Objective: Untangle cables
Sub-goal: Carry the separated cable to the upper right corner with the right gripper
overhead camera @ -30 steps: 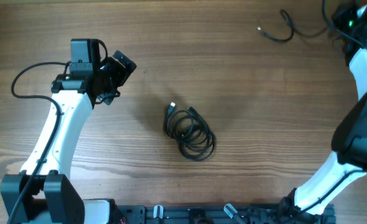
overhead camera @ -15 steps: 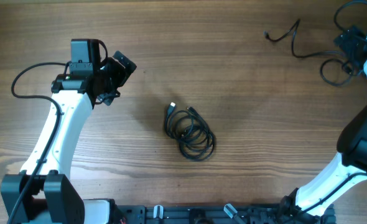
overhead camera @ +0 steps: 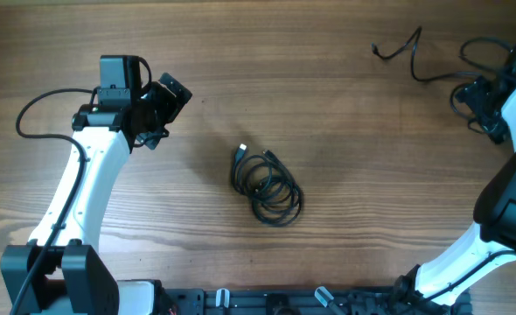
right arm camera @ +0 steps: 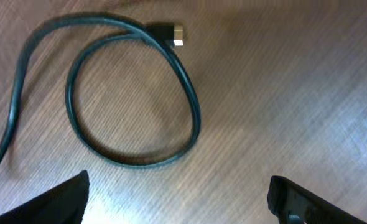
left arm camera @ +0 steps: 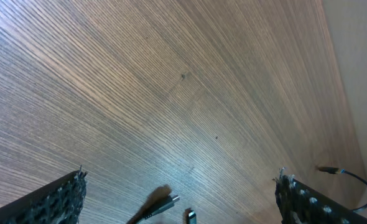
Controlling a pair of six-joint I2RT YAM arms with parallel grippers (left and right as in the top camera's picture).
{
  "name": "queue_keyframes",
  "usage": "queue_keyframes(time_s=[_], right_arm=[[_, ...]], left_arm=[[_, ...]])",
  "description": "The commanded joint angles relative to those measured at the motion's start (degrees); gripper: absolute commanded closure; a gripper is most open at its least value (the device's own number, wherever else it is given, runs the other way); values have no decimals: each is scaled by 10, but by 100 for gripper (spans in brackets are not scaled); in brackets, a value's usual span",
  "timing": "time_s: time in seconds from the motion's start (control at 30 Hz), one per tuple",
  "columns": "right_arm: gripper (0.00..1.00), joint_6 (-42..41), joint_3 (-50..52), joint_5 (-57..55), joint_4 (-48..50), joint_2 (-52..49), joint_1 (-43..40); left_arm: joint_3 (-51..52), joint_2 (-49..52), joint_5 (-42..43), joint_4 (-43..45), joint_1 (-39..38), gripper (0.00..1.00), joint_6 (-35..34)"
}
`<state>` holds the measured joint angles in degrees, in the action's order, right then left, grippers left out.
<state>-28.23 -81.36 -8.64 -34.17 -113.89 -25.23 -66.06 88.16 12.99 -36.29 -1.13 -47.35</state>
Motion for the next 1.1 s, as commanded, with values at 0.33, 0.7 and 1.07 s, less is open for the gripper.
queue_keyframes(time_s=[0.33,0.7,1.07], right_arm=[[22,71,31,-21,121,-74,-12],[96,85,16,73,290,-90,-16],[31,37,-168,44,347,-100,-14]], left_arm=[[-6,-11,-2,0,-2,0,7],[-6,-11,-10,0,-2,0,7],[-6,-11,-10,1,-2,0,6]])
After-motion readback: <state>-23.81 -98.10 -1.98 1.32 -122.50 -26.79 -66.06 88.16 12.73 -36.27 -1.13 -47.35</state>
